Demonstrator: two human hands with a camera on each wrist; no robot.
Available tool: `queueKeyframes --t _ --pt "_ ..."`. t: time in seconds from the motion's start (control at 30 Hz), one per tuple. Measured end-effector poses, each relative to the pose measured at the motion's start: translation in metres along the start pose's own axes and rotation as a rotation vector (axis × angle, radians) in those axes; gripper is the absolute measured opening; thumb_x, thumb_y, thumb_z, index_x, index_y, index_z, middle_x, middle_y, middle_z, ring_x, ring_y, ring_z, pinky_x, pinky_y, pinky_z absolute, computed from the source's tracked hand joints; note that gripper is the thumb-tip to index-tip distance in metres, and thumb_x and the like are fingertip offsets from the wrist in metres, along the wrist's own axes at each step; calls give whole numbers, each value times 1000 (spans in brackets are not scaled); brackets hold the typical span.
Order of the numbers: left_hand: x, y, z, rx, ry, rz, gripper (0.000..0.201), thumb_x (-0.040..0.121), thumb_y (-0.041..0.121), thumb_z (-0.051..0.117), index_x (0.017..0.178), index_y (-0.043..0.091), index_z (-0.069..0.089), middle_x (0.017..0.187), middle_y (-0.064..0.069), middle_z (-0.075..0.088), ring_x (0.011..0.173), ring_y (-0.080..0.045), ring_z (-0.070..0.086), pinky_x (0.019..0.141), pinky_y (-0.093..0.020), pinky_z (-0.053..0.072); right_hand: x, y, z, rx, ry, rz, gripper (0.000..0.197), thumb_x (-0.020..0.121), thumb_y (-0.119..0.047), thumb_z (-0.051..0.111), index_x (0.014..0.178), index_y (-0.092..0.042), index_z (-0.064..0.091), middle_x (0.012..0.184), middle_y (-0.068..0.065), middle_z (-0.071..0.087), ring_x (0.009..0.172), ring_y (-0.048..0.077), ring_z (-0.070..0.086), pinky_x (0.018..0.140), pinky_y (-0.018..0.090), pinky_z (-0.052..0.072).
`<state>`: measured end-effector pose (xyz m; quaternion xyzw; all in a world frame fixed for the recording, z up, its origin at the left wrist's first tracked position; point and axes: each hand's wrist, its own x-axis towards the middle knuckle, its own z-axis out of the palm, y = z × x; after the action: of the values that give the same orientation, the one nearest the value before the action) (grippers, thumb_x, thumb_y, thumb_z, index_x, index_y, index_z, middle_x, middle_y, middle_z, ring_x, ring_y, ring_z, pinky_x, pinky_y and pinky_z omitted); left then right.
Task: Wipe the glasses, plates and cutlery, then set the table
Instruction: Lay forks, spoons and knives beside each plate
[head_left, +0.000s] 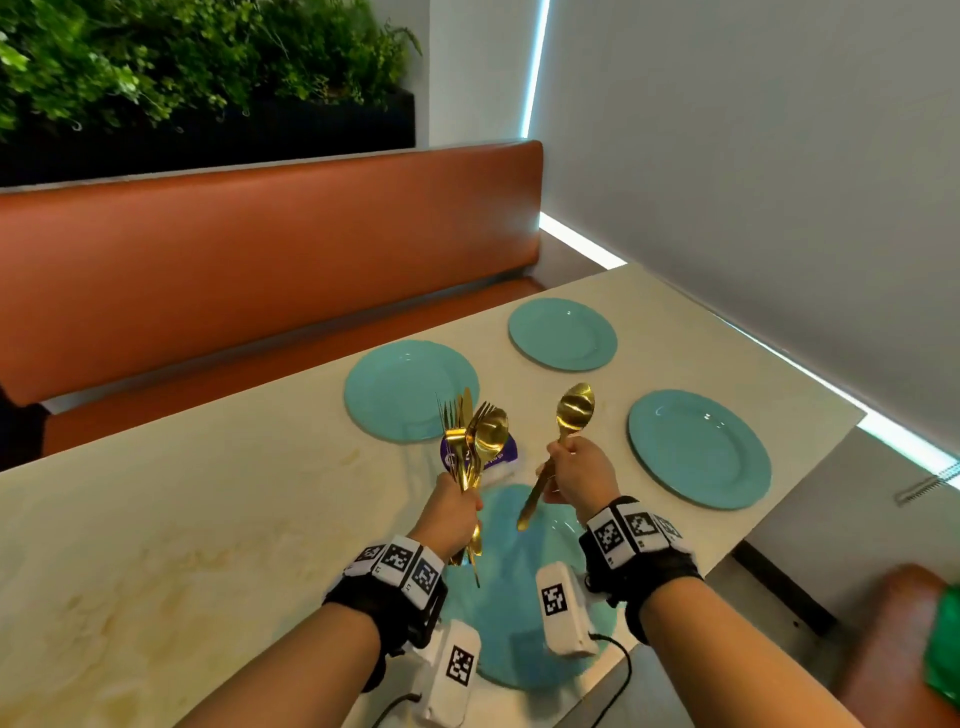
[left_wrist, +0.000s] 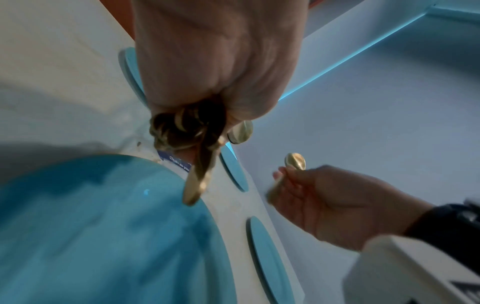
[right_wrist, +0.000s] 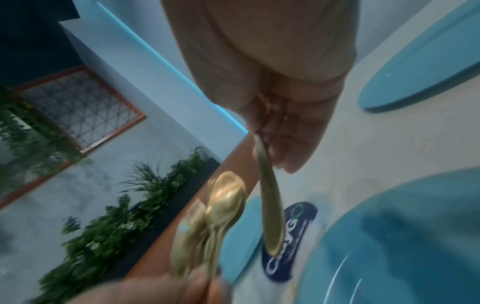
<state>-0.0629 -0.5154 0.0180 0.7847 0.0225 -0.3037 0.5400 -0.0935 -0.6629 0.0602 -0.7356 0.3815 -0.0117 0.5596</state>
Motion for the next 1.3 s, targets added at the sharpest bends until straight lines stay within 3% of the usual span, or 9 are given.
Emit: queueKeyframes --t 0.13,0.27,0.37,0.53,0.73,1.0,1.2,1.3 --pt "15 -6 3 -55 24 -34 9 97 15 38 97 9 44 79 -10 49 64 -22 50 61 -32 44 29 17 -43 -262 -77 20 11 93 -19 51 87 -14 59 73 5 62 64 20 57 63 32 53" --pt "23 -11 5 -96 22 -81 14 98 19 37 94 9 45 78 -15 52 64 -26 53 65 -39 44 48 50 -67 -856 -121 45 20 90 -23 52 98 -15 69 98 4 69 94 24 65 90 33 52" --pt "25 -11 9 -128 17 -79 11 99 17 37 95 11 45 81 -10 54 66 -23 54 67 -37 47 52 68 -68 -1003 -157 71 27 90 -26 52 108 -15 69 113 6 67 106 23 62 93 28 49" --pt "27 -9 13 -152 -5 -71 12 100 13 38 107 6 45 83 -7 53 65 -18 53 63 -33 48 65 81 -63 -942 -109 89 24 89 -25 56 105 -14 70 109 8 69 103 24 62 91 28 50" --pt "25 -8 16 -157 -1 -82 12 100 16 39 106 8 46 84 -7 54 67 -18 54 66 -33 48 76 79 -54 -903 -119 100 16 83 -23 64 96 -20 72 104 5 69 95 22 63 85 29 51" --pt "22 -5 16 -173 6 -92 12 101 17 38 109 11 45 88 -5 56 72 -17 55 70 -33 50 77 80 -48 -918 -96 42 18 86 -20 58 98 -22 73 103 5 68 93 23 62 85 31 53" --pt "22 -6 16 -219 12 -102 15 101 17 38 112 9 45 92 -6 56 72 -17 56 82 -40 53 74 81 -45 -878 -73 21 18 86 -18 56 90 -24 73 101 4 68 90 23 62 81 30 53" --pt "21 -6 16 -213 11 -94 13 101 17 39 111 10 45 92 -6 56 70 -16 56 78 -37 53 75 81 -45 -875 -69 22 18 87 -18 56 91 -24 73 101 4 68 90 22 62 80 29 52"
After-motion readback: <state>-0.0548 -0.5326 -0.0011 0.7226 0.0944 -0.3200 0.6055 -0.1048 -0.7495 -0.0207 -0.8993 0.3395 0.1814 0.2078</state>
